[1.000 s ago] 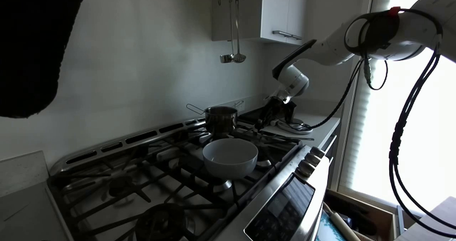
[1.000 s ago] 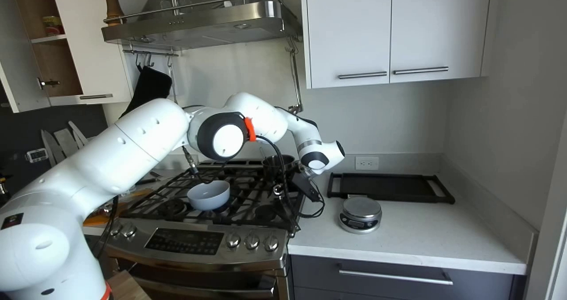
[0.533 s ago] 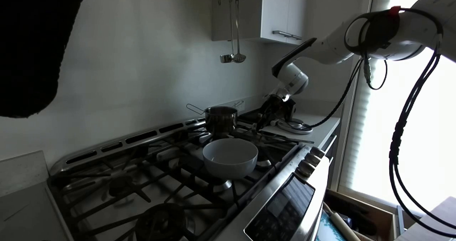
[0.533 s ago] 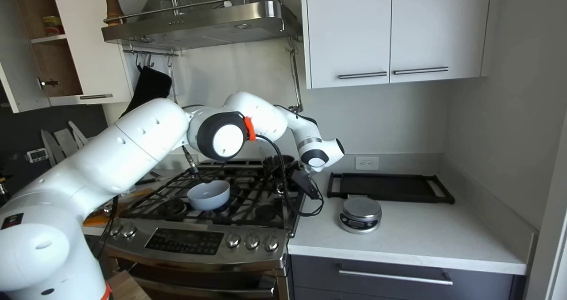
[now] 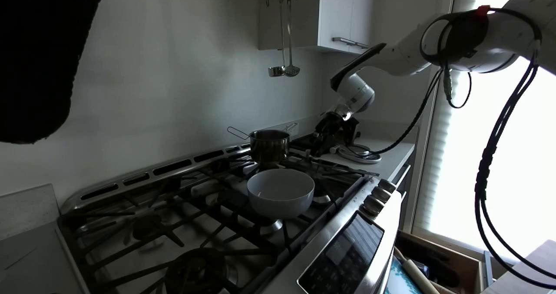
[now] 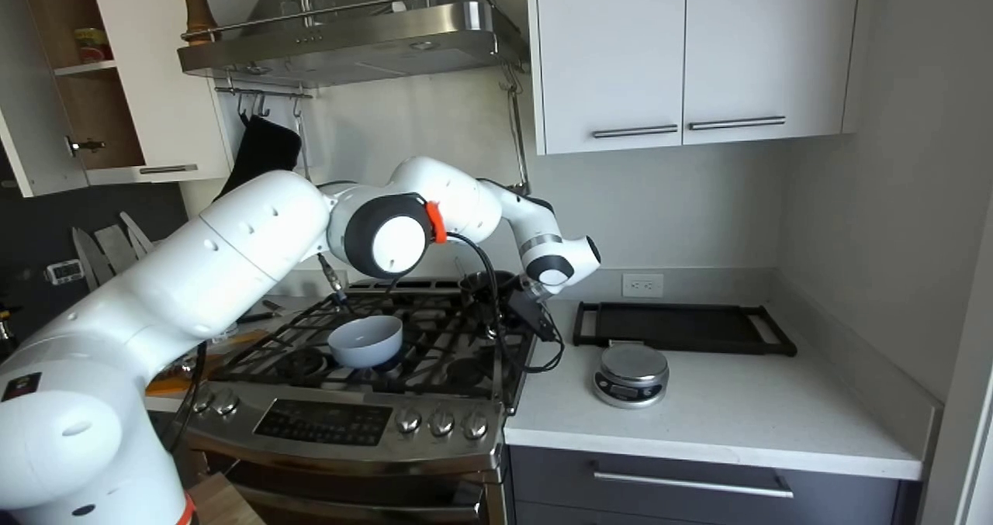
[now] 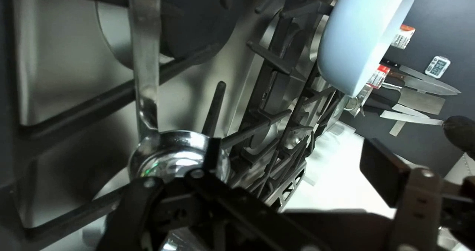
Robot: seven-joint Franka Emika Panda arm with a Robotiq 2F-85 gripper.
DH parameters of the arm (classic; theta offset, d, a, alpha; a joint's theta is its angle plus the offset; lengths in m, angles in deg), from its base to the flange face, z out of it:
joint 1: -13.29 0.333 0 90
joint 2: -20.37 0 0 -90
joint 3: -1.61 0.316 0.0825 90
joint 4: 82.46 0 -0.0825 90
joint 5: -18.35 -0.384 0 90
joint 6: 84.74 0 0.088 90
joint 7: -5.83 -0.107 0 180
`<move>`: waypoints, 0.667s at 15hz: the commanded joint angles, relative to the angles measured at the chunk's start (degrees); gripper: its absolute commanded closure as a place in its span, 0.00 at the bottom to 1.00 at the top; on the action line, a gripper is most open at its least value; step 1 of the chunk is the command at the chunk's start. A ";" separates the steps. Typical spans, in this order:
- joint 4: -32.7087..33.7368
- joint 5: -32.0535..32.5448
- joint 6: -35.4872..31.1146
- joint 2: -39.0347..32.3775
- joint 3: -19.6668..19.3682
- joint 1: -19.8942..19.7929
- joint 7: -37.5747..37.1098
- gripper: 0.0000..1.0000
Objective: Put the serving spoon on the stove
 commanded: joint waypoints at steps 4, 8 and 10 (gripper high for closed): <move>0.38 -0.47 0.96 0.24 1.11 -0.19 0.88 0.02; -0.28 0.36 2.40 1.26 0.59 0.00 -1.65 0.00; -1.31 0.94 5.48 2.96 0.32 -0.24 -3.07 0.00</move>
